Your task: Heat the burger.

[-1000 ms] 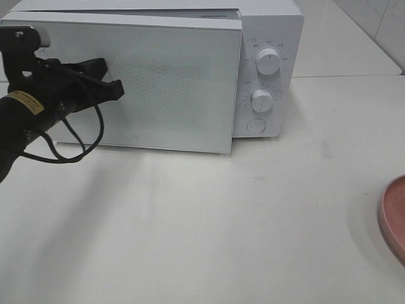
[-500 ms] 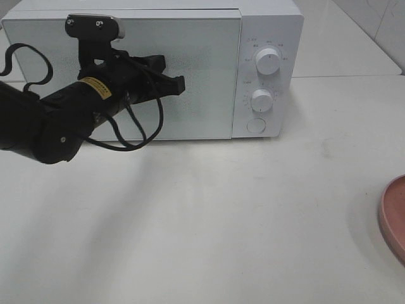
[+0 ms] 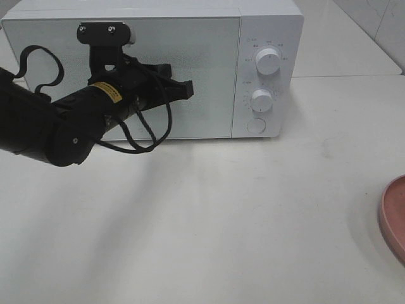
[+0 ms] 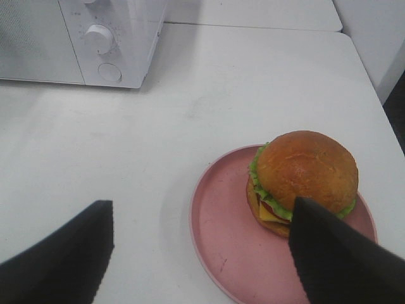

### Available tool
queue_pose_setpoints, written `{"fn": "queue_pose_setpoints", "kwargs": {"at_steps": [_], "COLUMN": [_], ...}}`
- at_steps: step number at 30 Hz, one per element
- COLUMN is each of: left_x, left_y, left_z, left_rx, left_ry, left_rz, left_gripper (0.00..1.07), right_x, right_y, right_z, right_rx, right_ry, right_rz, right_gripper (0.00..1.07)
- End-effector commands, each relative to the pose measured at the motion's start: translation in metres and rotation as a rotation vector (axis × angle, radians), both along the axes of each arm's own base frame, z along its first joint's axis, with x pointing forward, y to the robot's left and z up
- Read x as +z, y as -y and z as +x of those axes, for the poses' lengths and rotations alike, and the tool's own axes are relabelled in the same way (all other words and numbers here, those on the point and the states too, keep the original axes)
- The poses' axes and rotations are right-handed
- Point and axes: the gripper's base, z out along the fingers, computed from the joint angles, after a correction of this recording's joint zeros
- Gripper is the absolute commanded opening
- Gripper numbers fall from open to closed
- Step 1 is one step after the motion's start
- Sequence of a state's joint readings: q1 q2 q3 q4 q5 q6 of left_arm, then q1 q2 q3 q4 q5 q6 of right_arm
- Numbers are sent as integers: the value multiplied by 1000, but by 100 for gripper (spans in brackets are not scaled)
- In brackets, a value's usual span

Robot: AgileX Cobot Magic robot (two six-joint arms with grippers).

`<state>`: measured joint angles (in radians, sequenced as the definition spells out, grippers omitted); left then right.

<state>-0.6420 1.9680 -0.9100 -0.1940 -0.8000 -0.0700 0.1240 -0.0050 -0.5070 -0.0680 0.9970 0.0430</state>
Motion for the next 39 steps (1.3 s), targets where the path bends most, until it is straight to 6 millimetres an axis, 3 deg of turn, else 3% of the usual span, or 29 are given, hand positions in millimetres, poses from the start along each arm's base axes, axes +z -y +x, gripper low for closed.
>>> {"fn": "queue_pose_setpoints", "kwargs": {"at_steps": [1,5,6,7,8,9,10,11,12,21,23,29,37,39], "left_x": [7,3,1,-2,-2,-2,-2,0,-1,12,17,32,61,77], "left_y": [3,-3,-9,-14,-14,-16,-16,-19,-20,-38,-56,-86,-104,-115], "left_z": [-23,-35,-42,-49,-49,-52,-52,-57,-60,-87,-97,-113,-116,-124], "left_rx": [-29,-28,-29,-24,-24,-23,-23,-27,-37,-123,-121,-173,-218,-147], "left_ry": [-2,-38,-96,-162,-162,-189,-189,-253,-302,-585,-744,-1006,-1021,-1073], "left_rz": [-13,0,17,41,41,51,51,72,99,289,353,517,685,728], "left_gripper": [0,3,19,47,47,60,60,88,101,101,100,101,101,101], "right_x": [-1,-1,-1,-1,-1,-1,-1,-1,-1,-1,-1,-1,-1,-1], "right_y": [0,0,0,0,0,0,0,0,0,0,0,0,0,0], "right_z": [-4,-4,-4,-4,-4,-4,-4,-4,-4,-4,-4,-4,-4,-4], "right_rx": [-2,-2,-2,-2,-2,-2,-2,-2,-2,-2,-2,-2,-2,-2], "right_ry": [29,29,29,29,29,29,29,29,29,29,29,29,29,29], "right_rz": [-2,-2,-2,-2,-2,-2,-2,-2,-2,-2,-2,-2,-2,-2], "right_gripper": [75,75,75,75,75,75,75,75,75,75,75,75,75,75]}}
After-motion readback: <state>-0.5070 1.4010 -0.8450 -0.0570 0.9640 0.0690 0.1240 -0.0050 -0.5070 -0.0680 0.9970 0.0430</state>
